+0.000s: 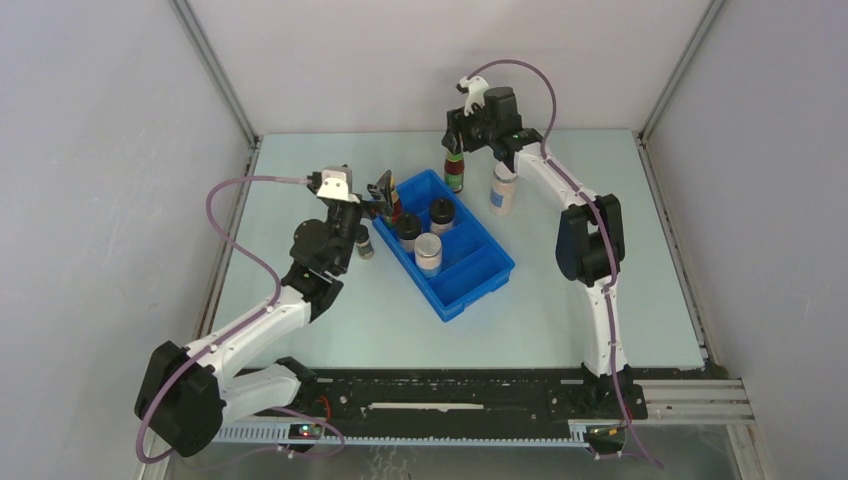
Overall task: Organize the condiment bottles
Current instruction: Pick up the bottle from the center of the board, then place the bottle in the storage box.
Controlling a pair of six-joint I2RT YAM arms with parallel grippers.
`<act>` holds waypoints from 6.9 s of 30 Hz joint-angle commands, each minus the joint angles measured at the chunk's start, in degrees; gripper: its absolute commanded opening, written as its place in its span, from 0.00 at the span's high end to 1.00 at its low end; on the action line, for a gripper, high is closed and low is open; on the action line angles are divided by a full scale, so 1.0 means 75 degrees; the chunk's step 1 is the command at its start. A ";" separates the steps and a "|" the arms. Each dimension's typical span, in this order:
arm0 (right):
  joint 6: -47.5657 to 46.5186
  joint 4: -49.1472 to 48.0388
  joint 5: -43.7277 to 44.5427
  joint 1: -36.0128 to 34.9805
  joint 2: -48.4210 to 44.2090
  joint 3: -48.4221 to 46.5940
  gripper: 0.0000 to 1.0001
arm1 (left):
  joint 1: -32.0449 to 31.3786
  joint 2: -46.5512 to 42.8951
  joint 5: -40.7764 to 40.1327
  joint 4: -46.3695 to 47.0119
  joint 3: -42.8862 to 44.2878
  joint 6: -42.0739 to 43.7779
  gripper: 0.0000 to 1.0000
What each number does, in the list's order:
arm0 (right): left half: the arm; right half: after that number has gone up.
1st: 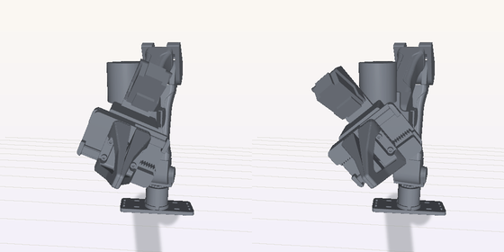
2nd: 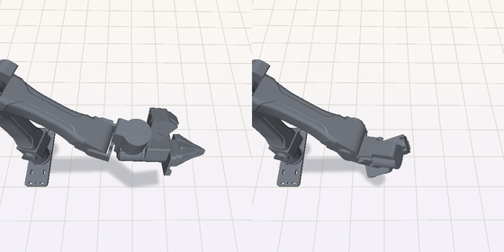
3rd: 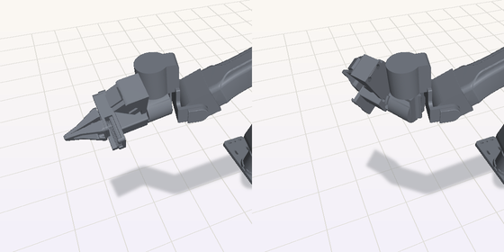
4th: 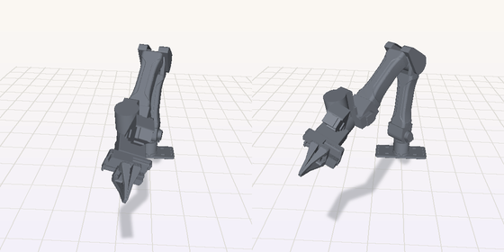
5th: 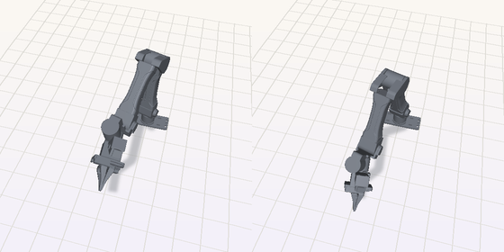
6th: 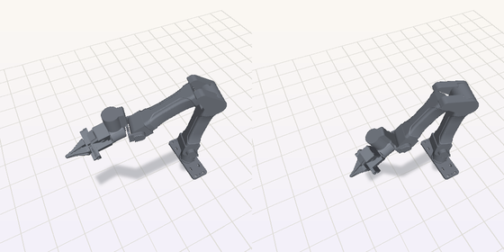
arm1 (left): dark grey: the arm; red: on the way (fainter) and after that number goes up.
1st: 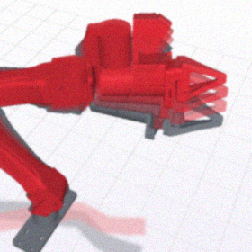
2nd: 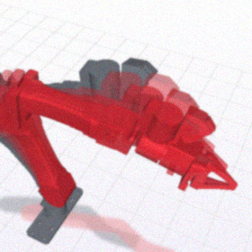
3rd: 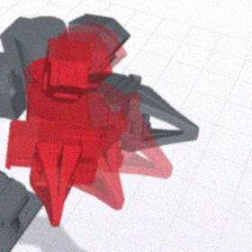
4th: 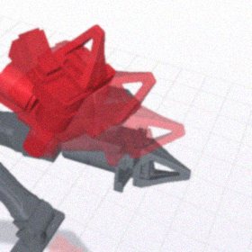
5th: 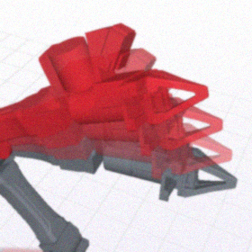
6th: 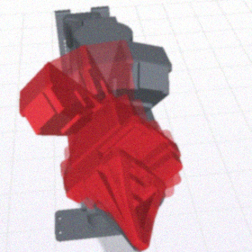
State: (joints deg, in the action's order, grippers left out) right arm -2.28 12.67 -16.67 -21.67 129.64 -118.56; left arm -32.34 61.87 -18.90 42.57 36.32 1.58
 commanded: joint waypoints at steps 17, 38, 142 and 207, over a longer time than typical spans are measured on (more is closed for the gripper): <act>-0.0001 -0.0154 -0.0051 -0.0110 -0.0256 0.0467 0.45 | 0.0040 -0.0125 -0.0142 0.0415 -0.0225 0.0070 0.08; -0.0375 -0.0188 0.0476 -0.0188 -0.0383 0.0549 1.00 | 0.0035 -0.0118 -0.0284 0.0555 -0.0329 -0.0006 0.08; -0.1553 -0.1920 0.2706 -0.2618 -0.3885 0.2114 1.00 | 0.0040 -0.0753 -0.0328 -0.0047 0.0069 -0.0340 0.08; -0.0609 -0.2785 0.1331 -0.1646 -0.1759 0.1847 1.00 | 0.0243 0.0877 -0.0272 0.1355 0.0105 -0.0407 0.08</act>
State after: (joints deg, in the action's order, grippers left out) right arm -7.46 1.65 -6.13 -34.20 118.26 -103.61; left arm -30.94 68.25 -20.82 48.60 34.61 -0.23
